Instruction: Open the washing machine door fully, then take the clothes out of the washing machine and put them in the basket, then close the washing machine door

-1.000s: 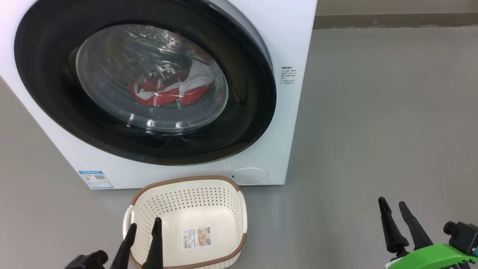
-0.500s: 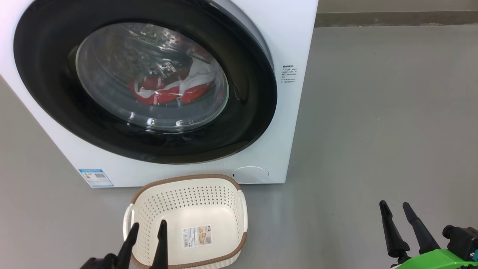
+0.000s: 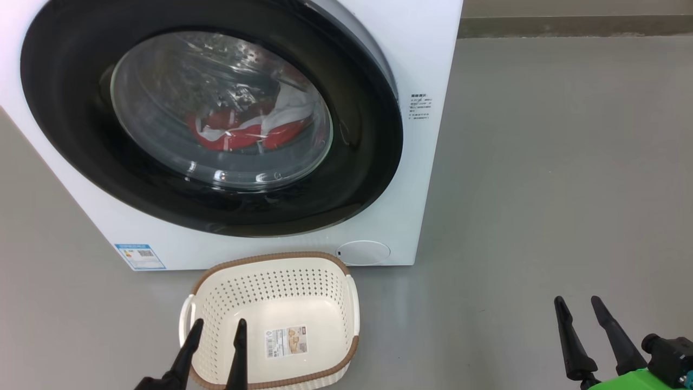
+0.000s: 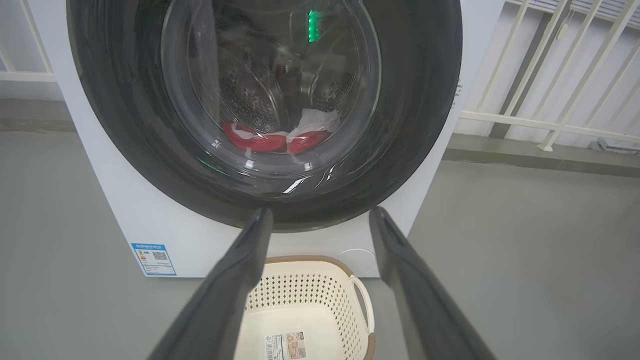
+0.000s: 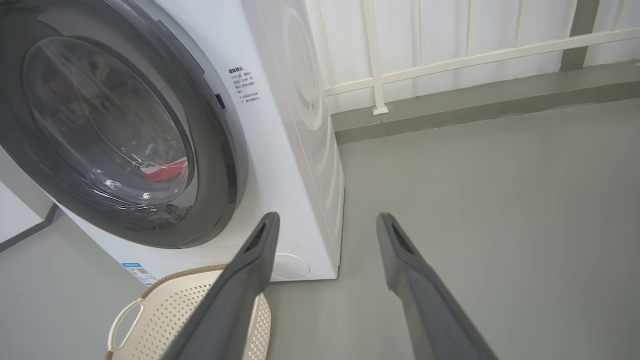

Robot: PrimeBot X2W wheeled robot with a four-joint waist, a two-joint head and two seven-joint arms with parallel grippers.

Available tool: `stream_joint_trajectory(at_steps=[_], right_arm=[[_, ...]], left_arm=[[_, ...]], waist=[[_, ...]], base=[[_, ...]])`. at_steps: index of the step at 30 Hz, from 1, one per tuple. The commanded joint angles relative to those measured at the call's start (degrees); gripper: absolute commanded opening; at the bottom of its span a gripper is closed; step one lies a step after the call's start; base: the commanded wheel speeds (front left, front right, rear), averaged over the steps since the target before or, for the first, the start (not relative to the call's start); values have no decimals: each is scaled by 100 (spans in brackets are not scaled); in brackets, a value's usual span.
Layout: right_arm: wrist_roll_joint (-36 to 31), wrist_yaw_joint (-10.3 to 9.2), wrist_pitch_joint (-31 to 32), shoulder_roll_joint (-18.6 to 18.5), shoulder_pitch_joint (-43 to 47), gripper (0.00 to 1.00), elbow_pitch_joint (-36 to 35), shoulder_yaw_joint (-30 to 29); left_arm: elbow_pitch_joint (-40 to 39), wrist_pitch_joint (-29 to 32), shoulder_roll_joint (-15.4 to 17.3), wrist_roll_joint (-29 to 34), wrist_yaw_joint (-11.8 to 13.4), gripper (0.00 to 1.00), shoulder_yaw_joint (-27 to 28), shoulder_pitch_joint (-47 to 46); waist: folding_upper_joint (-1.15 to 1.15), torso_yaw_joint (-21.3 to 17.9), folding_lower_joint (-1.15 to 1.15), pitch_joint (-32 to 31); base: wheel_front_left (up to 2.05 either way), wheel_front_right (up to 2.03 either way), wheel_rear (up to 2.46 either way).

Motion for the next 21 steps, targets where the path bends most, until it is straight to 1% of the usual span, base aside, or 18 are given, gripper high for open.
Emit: stream_joint_trajectory(at_steps=[1,7,13,21], right_arm=[[-171,-4,-92,-101,-9,100,-157,77],[-452,-4,-190,-68,86,100,-164,2],[-266,-4,-190,18,158,100,-165,-137],[-237,-4,-190,6,175,100,-171,-158]], left_arm=[[-181,-99,56,194,20,100,160,-15],[-174,-196,60,426,-1,100,186,29],[-83,-196,60,25,-52,100,298,44],[31,-196,60,-37,-83,100,362,-1]], waist=[[0,0,0,-3],[0,-13,0,-24],[0,-33,0,-34],[0,-59,0,-27]], base=[[0,0,0],[0,0,0],[0,0,0],[0,0,0]])
